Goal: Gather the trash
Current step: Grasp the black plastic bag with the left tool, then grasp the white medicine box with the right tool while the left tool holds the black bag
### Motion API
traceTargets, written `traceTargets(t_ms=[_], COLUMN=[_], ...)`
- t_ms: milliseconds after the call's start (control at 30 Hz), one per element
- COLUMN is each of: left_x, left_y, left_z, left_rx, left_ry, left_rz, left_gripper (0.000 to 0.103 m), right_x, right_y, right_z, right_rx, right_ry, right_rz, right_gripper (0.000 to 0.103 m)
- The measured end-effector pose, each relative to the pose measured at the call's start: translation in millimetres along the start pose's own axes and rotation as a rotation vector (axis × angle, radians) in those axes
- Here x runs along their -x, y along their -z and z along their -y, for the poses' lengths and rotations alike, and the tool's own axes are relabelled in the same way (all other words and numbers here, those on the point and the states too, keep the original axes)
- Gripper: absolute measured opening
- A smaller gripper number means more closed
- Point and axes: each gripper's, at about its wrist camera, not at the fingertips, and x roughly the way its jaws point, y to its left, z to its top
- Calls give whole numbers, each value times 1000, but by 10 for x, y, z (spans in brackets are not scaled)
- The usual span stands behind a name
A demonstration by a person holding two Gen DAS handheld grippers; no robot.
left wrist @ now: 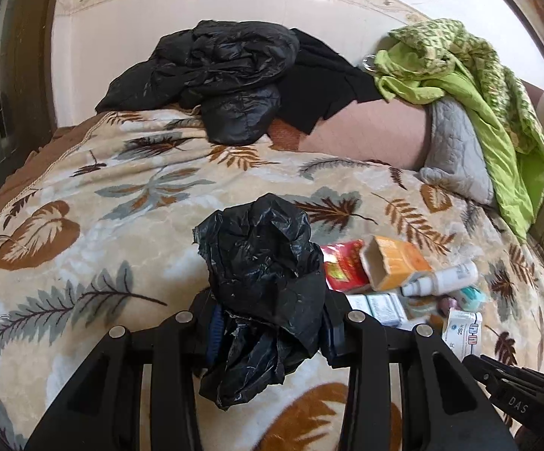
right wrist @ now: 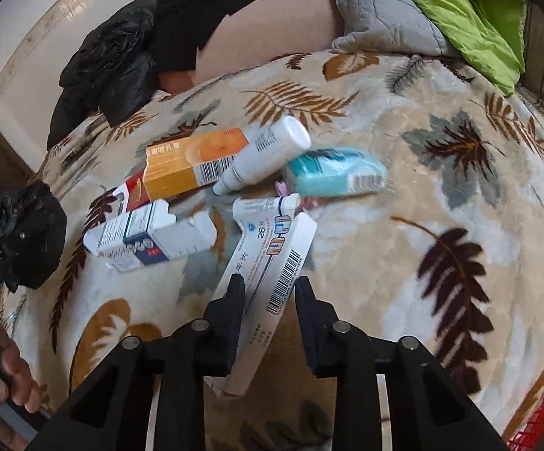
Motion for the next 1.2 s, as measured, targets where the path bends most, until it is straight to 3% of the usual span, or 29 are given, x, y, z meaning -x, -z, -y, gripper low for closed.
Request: traceTargets(t_ms=[300,433,633,767,833,1100,1200], left_x=[237,297,344,349,352,482,652], left_y=[136,168,187,203,200,204,196], left_z=[67,58,-13,-66,-78,83,237], left_rx=[31,29,17,13,13,-12,-44], left_ry=[57,49,34,27,28,61,87], left_rz=[1,6,11,6,6,27,54], left_gripper=[39,39,39,39,39,39,39], right_x=[219,189,58,-121,-136,407,615], right_y=[9,74,143,101,85,111,119], right_z=[-74,-261,-550,-515,-476,-456,-327], right_rx=[34,93,167,115,89,162,137], right_ry=[-122,-160,-120,-90,-111,-54,-80], right_rz=[72,55,49,2,-6,188,223], right_gripper=[20,20,20,20,14,14,14])
